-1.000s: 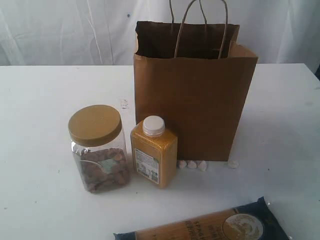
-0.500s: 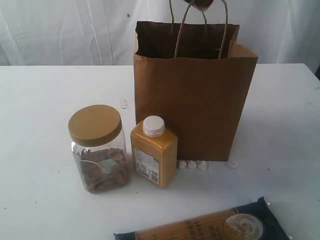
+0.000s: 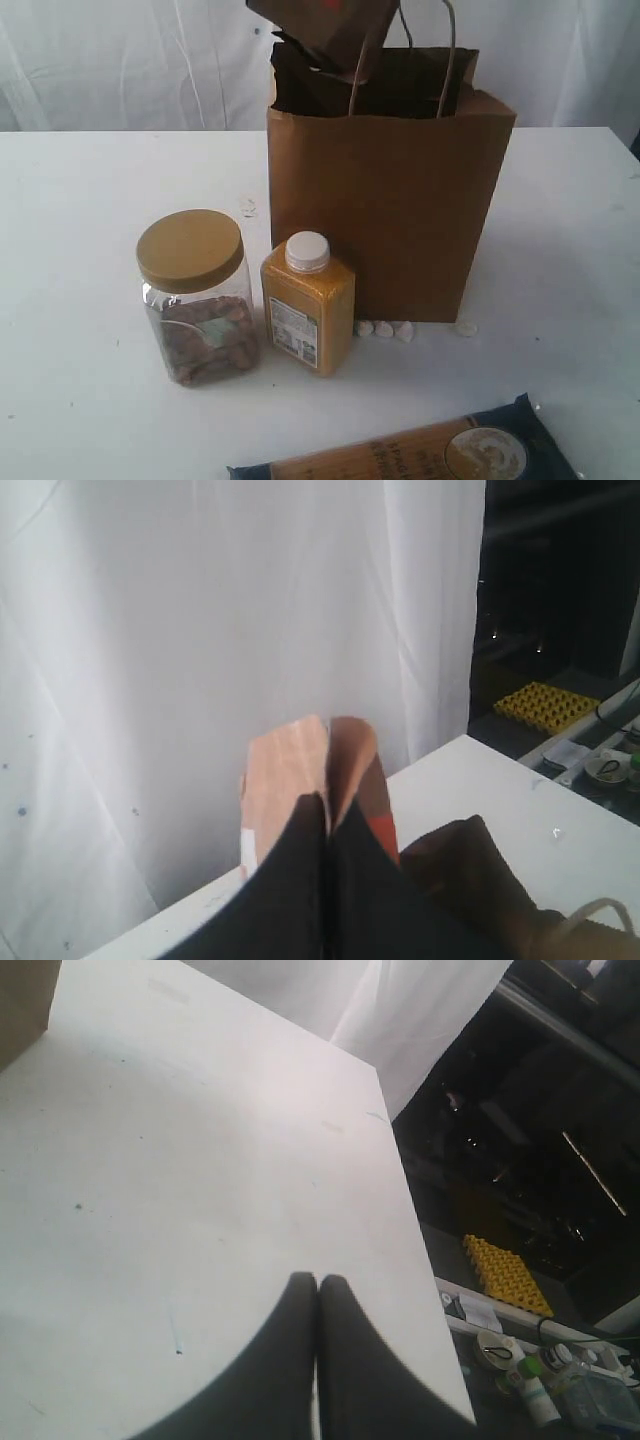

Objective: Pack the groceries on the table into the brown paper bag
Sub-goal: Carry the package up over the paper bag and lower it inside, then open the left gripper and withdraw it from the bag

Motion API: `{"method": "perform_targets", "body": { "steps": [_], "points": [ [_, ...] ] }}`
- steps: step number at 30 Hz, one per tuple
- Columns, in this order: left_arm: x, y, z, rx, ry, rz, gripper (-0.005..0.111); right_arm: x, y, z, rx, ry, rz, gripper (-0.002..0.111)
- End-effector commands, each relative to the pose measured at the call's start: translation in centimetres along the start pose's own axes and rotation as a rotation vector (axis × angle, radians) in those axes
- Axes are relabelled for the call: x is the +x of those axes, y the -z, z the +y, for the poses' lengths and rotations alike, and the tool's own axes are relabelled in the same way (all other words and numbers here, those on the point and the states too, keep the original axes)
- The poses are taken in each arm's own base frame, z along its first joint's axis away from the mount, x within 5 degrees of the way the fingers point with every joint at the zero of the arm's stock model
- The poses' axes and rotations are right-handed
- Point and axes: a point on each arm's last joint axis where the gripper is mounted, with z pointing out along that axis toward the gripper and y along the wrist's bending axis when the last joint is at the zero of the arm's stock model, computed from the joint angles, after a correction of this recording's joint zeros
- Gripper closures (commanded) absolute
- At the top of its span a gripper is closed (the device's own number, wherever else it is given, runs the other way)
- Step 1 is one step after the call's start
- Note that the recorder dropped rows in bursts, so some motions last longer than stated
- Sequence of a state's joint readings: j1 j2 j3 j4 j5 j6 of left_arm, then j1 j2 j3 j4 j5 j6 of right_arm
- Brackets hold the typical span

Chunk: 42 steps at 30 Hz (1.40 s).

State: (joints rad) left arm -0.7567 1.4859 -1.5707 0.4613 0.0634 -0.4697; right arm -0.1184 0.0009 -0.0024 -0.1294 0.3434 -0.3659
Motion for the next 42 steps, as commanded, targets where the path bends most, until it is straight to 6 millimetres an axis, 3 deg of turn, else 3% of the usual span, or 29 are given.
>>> {"method": "perform_targets", "body": {
  "steps": [1,8,17,24,35,42],
  "points": [
    [-1.1,0.9,-1.3,0.041,0.006,-0.04,0.107,0.0,0.0,0.0,0.003,-0.009,-0.005,0.108],
    [0.2,1.0,-1.4,0.011,-0.035,0.103,0.107,0.0,0.0,0.0,0.003,-0.009,-0.005,0.108],
    [0.3,0.9,-1.4,0.014,-0.029,0.103,0.107,0.0,0.0,0.0,0.003,-0.009,-0.005,0.108],
    [2.3,-1.3,-1.9,0.019,-0.057,0.166,0.107,0.0,0.0,0.0,0.003,-0.009,-0.005,0.108],
    [2.6,-1.7,-1.9,0.021,-0.087,0.172,0.107,0.0,0.0,0.0,0.003,-0.009,-0.005,0.108],
    [2.7,-1.8,-1.9,0.029,-0.201,0.175,0.107,0.0,0.0,0.0,0.003,-0.009,-0.005,0.108]
  ]
}}
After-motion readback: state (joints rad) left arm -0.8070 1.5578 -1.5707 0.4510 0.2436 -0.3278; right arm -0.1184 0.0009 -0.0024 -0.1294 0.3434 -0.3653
